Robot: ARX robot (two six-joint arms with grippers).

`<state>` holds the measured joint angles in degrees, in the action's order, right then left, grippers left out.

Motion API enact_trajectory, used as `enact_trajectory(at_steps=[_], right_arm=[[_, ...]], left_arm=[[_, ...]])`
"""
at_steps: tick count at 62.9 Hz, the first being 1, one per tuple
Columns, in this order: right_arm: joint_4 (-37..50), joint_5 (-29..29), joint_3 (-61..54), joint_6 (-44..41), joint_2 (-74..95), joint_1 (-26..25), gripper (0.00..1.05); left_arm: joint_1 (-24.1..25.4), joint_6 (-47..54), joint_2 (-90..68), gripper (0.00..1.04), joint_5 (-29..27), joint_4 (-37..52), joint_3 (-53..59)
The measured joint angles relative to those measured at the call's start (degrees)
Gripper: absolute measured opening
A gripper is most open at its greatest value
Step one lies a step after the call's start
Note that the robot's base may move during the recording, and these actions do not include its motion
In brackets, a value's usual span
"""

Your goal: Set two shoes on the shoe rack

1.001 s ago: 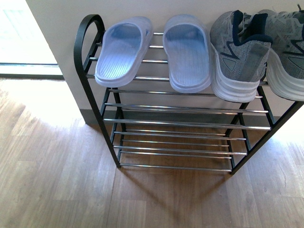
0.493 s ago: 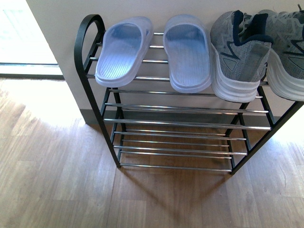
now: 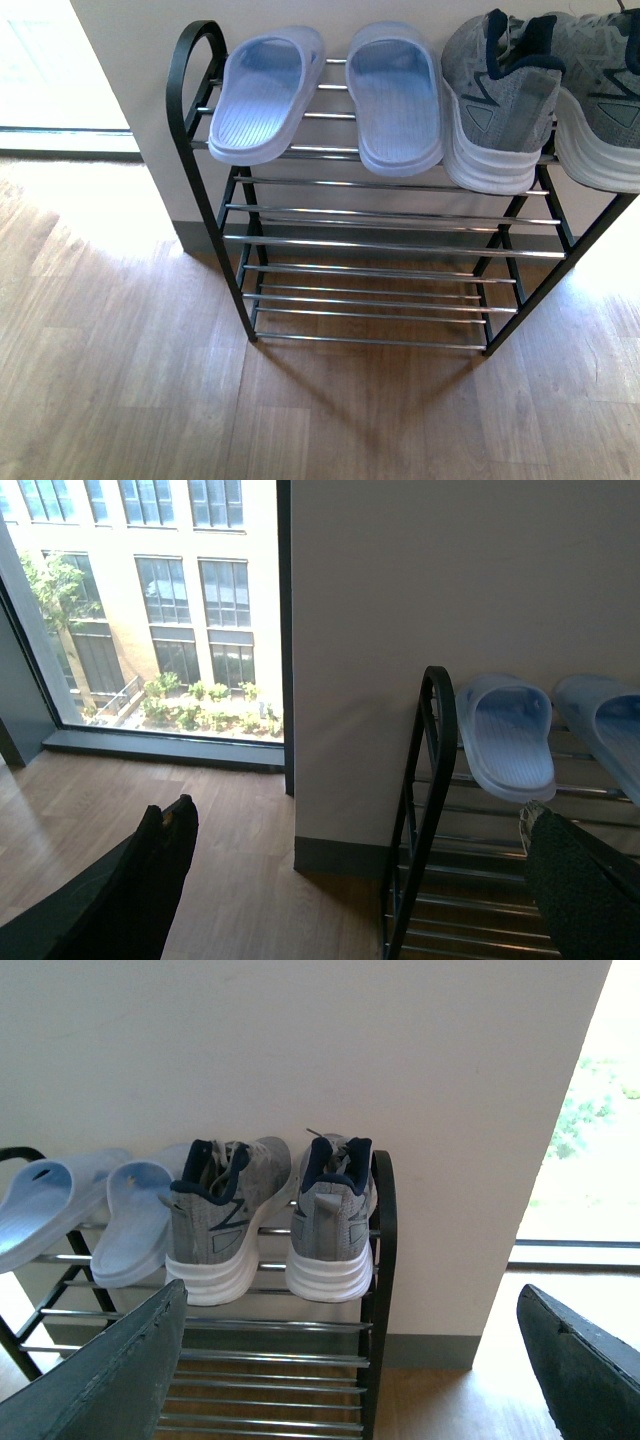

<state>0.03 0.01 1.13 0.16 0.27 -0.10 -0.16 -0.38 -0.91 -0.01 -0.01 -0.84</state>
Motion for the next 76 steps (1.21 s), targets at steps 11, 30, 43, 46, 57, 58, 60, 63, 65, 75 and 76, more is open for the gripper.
enact_trajectory(at_steps=[11, 30, 43, 46, 57, 58, 60, 63, 65, 75, 76], right_arm=[[0.0, 0.0, 0.0, 0.0, 0.0, 0.0, 0.96], [0.0, 0.0, 0.0, 0.0, 0.0, 0.0, 0.96], [0.0, 0.0, 0.0, 0.0, 0.0, 0.0, 0.96], [0.0, 0.0, 0.0, 0.0, 0.0, 0.0, 0.96], [0.0, 0.0, 0.0, 0.0, 0.0, 0.0, 0.96], [0.0, 0.0, 0.0, 0.0, 0.0, 0.0, 0.96], [0.0, 0.0, 0.0, 0.0, 0.0, 0.0, 0.96], [0.0, 0.0, 0.0, 0.0, 0.0, 0.0, 0.96], [0.0, 0.0, 0.0, 0.0, 0.0, 0.0, 0.96], [0.0, 0.0, 0.0, 0.0, 0.0, 0.0, 0.96], [0.0, 0.0, 0.0, 0.0, 0.0, 0.0, 0.96]], left_arm=[[0.0, 0.0, 0.0, 0.95, 0.0, 0.0, 0.0], [0.0, 0.0, 0.0, 0.95, 0.0, 0.0, 0.0], [0.0, 0.0, 0.0, 0.95, 0.0, 0.0, 0.0], [0.0, 0.0, 0.0, 0.95, 0.0, 0.0, 0.0], [0.0, 0.0, 0.0, 0.95, 0.0, 0.0, 0.0], [0.0, 0.0, 0.0, 0.95, 0.0, 0.0, 0.0], [0.0, 0.0, 0.0, 0.95, 0.0, 0.0, 0.0], [0.0, 0.0, 0.0, 0.95, 0.0, 0.0, 0.0], [0.0, 0.0, 0.0, 0.95, 0.0, 0.0, 0.0], [0.0, 0.0, 0.0, 0.95, 0.0, 0.0, 0.0], [0.0, 0.0, 0.0, 0.95, 0.0, 0.0, 0.0]])
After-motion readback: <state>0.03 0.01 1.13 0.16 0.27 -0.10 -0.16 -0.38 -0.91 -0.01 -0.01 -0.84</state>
